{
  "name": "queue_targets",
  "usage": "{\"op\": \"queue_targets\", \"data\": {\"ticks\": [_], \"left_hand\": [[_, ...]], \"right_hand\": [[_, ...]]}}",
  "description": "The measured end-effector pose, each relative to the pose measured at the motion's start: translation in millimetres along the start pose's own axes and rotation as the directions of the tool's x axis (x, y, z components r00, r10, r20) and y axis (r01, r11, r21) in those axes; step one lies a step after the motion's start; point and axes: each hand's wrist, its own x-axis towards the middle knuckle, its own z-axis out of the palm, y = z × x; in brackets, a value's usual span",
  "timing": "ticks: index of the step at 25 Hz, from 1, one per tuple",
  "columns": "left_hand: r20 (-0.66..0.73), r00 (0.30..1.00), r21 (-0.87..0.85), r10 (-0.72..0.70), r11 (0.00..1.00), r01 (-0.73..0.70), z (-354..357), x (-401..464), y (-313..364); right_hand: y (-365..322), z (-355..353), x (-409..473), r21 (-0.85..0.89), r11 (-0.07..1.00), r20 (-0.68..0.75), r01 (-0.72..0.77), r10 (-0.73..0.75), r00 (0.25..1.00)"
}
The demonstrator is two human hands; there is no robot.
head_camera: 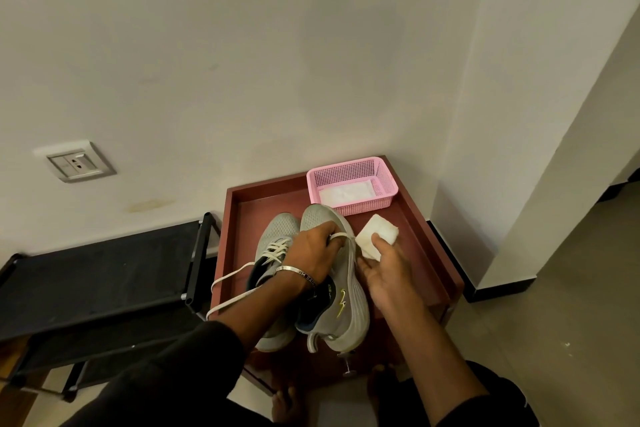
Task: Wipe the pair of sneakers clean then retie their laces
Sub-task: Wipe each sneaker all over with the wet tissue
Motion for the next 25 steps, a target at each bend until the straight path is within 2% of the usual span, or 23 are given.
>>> {"op": "queue_targets", "data": {"ticks": [2,6,11,16,19,22,25], "left_hand": [[-0.010,1.000,-0.018,0.009,1.000,-0.009,3.5,-2.1,-1.9],[-0.134,0.991,-0.091,-0.010,0.996,-0.002,9.1,-12.3,-5.0],[-0.306,0.949,0.024,0.071,0.997,-0.067,12.4,-27.4,-2.2],[-0.351,0.936,0.035,0.024,0.999,-0.012,14.8,-25.2,1.9],[-0.321,0.947,0.112,-0.020,0.992,0.059,23.9,-18.7,10.5],[-0.256,0.966,0.150,-0.016,0.987,0.056,35.0,-8.4,16.4],[-0.099,0.995,0.111,0.002,0.994,0.009,42.7,1.7,15.4]], "right_hand": [[-3.9,-6.3,5.7,0.096,0.984,-0.021,-0.150,0.152,0.988],[-7.2,-6.5,7.4,0.259,0.948,0.013,-0.186,0.189,0.982],[-11.1,1.3,2.2,0.246,0.963,0.035,-0.114,0.109,0.993],[-34.7,1.9,-5.7,0.246,0.963,0.007,0.113,-0.118,0.993],[-35.6,2.2,-8.3,0.152,0.971,-0.011,0.183,-0.184,0.983],[-28.7,1.7,-8.6,-0.066,0.966,-0.044,0.251,-0.254,0.966],[-25.8,-2.5,-4.4,-0.179,0.949,-0.059,0.261,-0.275,0.960]]}}
